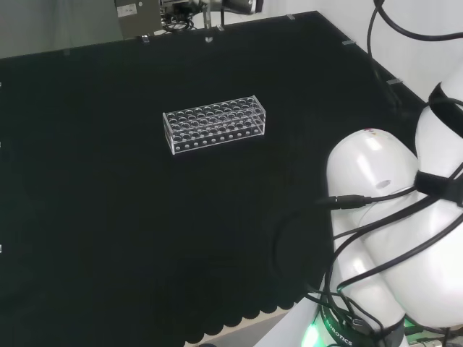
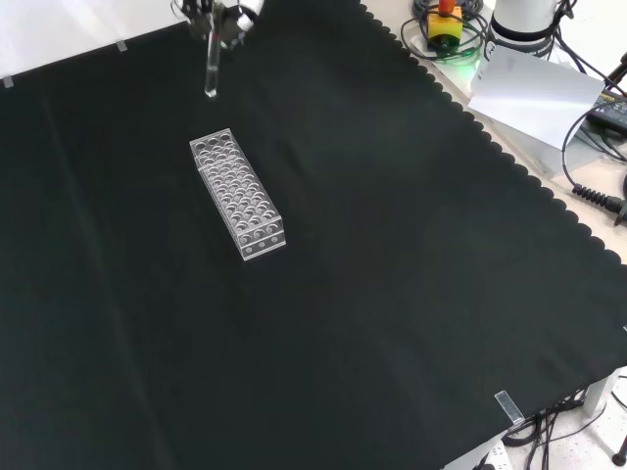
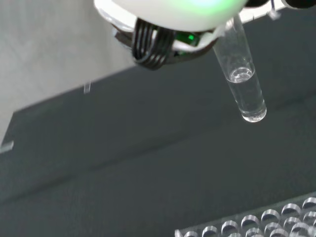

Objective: Shake the test tube.

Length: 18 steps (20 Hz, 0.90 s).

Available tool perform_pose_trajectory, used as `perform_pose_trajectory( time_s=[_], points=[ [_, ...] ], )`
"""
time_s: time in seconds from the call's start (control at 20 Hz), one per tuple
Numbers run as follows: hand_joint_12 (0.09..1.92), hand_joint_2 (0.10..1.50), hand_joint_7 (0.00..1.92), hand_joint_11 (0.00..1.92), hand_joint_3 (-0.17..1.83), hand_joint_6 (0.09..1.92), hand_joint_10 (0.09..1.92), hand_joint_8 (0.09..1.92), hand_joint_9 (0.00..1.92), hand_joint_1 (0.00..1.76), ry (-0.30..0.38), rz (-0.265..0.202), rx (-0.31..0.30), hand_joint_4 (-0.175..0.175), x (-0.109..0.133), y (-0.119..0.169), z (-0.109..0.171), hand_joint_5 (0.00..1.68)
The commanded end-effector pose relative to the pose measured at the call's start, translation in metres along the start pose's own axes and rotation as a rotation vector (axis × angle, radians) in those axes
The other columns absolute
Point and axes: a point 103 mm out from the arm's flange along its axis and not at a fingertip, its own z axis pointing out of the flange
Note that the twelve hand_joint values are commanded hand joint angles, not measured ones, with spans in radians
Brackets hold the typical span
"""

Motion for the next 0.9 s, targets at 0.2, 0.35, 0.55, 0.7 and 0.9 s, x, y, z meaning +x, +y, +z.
perform_pose_trajectory(
  time_s=[0.2, 0.35, 0.55, 0.7, 0.9],
  points=[
    [0.98, 0.69, 1.71, 1.15, 0.59, 0.58, 0.45, 0.42, 1.59, 1.22, -0.089, 0.237, -0.032, -0.175, -0.135, 0.010, -0.017, 1.30],
    [0.98, 0.69, 1.71, 1.15, 0.59, 0.58, 0.45, 0.42, 1.59, 1.22, -0.107, 0.289, -0.042, -0.175, -0.161, 0.004, -0.026, 1.30],
    [0.98, 0.69, 1.71, 1.15, 0.59, 0.58, 0.45, 0.42, 1.59, 1.22, -0.109, 0.366, -0.057, -0.175, -0.194, -0.005, -0.038, 1.30],
    [0.98, 0.69, 1.71, 1.15, 0.59, 0.58, 0.45, 0.42, 1.59, 1.22, -0.119, 0.414, -0.069, -0.175, -0.215, -0.010, -0.047, 1.30],
    [0.98, 0.69, 1.71, 1.15, 0.59, 0.58, 0.45, 0.42, 1.59, 1.22, -0.129, 0.460, -0.086, -0.175, -0.233, -0.014, -0.057, 1.30]
  ],
)
